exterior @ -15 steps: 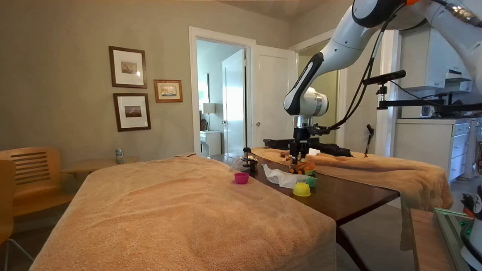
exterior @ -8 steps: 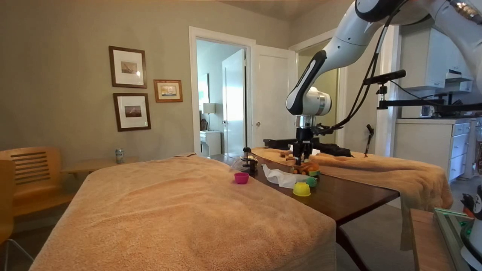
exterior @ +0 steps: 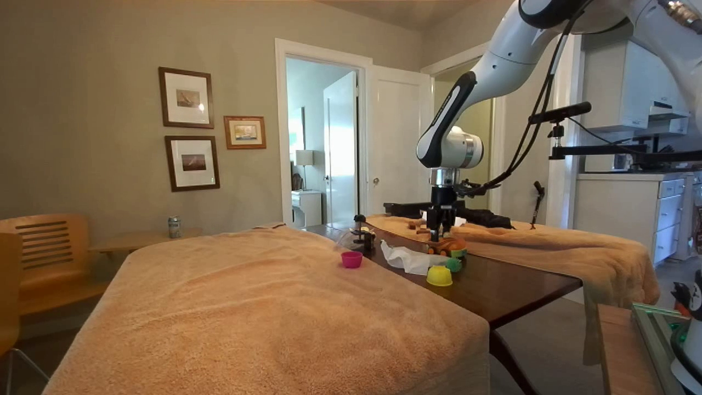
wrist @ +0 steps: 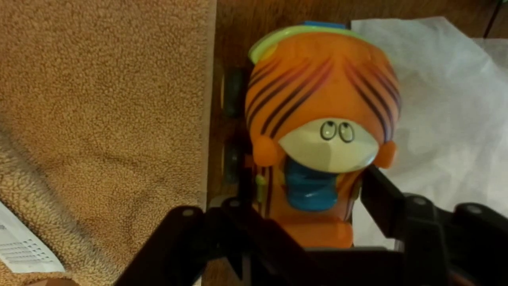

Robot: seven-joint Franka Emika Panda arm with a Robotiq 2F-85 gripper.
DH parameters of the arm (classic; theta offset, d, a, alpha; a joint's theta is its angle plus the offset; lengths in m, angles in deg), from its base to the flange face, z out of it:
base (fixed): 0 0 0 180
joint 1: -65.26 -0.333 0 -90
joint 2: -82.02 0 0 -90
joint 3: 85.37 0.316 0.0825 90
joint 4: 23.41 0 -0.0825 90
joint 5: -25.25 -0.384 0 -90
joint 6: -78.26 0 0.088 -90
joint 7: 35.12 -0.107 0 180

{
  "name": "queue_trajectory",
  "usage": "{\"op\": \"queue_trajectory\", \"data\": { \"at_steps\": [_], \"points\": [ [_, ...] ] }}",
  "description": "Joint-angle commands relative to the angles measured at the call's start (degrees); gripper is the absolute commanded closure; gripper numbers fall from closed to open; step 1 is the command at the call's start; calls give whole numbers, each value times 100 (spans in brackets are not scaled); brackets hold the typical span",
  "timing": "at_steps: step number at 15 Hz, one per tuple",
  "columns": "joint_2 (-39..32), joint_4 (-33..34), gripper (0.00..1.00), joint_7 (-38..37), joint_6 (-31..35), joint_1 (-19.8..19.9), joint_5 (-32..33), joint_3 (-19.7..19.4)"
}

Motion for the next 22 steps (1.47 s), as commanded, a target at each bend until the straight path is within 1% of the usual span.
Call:
{"op": "queue_trajectory", "data": {
  "at_steps": [1,16,22],
  "points": [
    [36,-254,55,-139,75,-114,192,-67],
    [-261,290,55,-346,7,23,53,-98],
    [-418,653,55,-424,-63,122,24,-98]
  ]
}}
